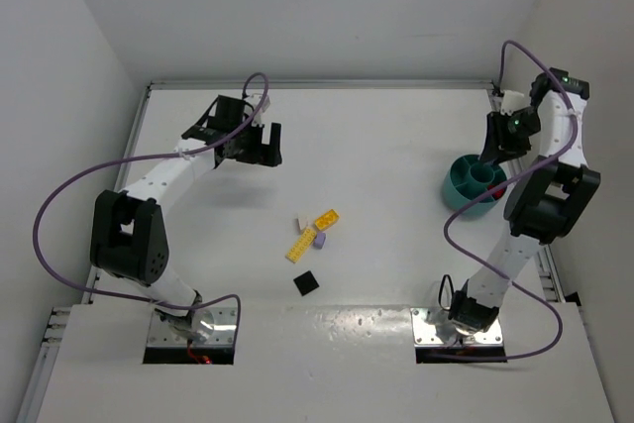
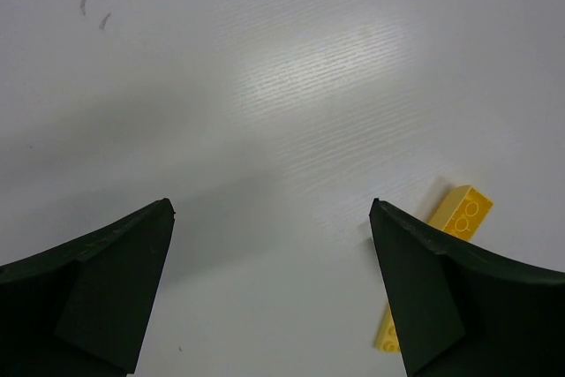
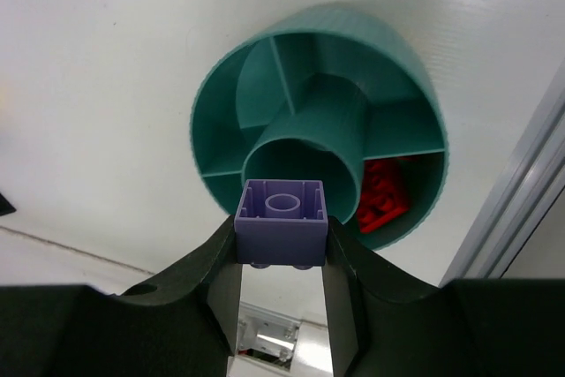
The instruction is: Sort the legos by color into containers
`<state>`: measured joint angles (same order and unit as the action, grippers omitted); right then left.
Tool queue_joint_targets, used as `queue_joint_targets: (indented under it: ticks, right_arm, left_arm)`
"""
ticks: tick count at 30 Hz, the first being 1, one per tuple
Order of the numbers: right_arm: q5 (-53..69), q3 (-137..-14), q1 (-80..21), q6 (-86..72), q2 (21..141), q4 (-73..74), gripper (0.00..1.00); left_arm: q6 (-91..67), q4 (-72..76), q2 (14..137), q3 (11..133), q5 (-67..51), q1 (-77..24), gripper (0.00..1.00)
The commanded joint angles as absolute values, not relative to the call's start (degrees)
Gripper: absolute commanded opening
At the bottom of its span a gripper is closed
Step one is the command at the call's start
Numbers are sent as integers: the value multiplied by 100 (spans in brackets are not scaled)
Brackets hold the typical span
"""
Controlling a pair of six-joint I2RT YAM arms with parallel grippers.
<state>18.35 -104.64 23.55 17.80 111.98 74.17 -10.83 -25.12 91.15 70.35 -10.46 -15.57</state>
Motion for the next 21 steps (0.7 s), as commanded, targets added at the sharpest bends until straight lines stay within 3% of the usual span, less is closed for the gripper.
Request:
queue_joint_targets:
  ticks: [1,21]
  right_arm:
    - [1767,-10889,2391,1617,11312,7260,10]
    - [1337,-11215,2391,1345,12023,7031,10]
  left_arm:
    - [-1116,-2347,9132,7242,-1037,-1608,100]
    - [-1169,-2347,9132,7189,-1037,-1608,100]
